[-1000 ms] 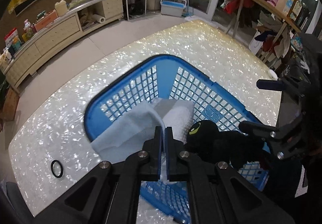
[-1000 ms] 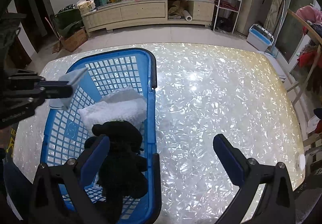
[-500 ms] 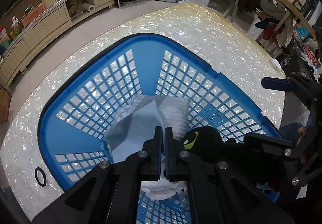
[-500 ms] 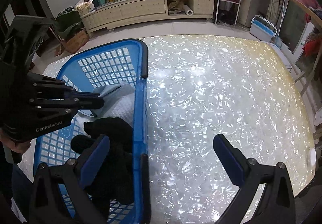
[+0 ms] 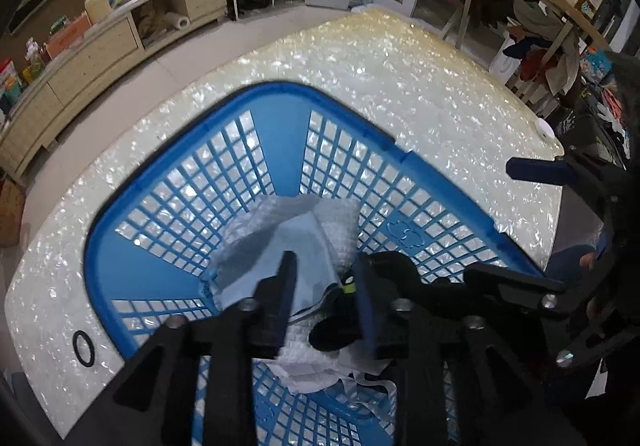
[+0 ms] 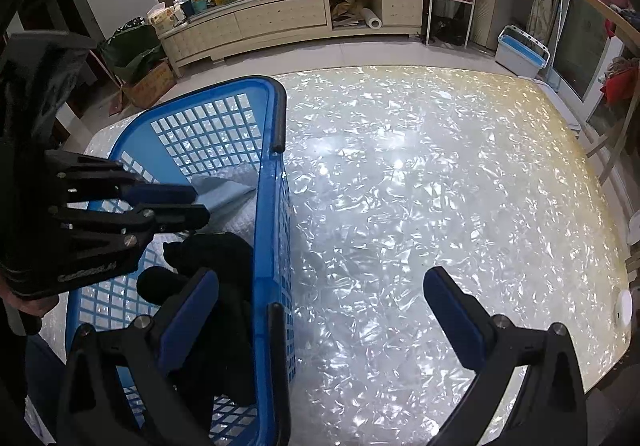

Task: Organize soft objects
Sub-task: 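Lower the light blue cloth into the basket and open the left tool, then move the right tool to the black rubber ring on the table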

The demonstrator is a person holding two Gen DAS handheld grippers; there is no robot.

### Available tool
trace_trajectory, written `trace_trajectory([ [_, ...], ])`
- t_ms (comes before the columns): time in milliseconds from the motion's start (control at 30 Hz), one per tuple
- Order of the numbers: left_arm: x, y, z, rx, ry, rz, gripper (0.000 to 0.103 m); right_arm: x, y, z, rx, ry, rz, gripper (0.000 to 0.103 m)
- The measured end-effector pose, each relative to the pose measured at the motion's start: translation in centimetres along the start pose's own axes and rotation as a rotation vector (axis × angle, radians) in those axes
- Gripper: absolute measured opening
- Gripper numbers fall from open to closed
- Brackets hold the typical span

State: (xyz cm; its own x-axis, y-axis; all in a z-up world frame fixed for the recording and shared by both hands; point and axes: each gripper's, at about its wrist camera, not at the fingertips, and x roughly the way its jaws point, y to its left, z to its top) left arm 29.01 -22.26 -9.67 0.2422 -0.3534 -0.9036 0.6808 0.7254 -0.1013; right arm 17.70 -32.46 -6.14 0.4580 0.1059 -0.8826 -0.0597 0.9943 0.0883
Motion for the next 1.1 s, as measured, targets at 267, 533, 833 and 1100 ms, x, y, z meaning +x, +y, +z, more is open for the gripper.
trace_trajectory([
  [267, -3.9, -0.8, -0.6, 0.001, -0.095, 0.027, 0.080, -1.4, 0.4, -0.2, -0.002, -0.023, -0.005, 0.103],
  [533, -7.3, -0.8, -2.7, -0.005, -0.129, 0.087, 0.083, -3.7, 2.3, -0.5, -0.035, -0.054, -0.006, 0.103],
  [833, -11.6, 1.4, -6.3, -0.134, -0.163, 0.150, 0.084, -5.9, 5.8, -1.2, -0.086, -0.086, 0.002, 0.103],
  [1100, -14.4, 3.3, -10.0, -0.191, -0.176, 0.239, 0.086, -6.2, 9.9, -1.3, -0.134, -0.100, 0.025, 0.103],
])
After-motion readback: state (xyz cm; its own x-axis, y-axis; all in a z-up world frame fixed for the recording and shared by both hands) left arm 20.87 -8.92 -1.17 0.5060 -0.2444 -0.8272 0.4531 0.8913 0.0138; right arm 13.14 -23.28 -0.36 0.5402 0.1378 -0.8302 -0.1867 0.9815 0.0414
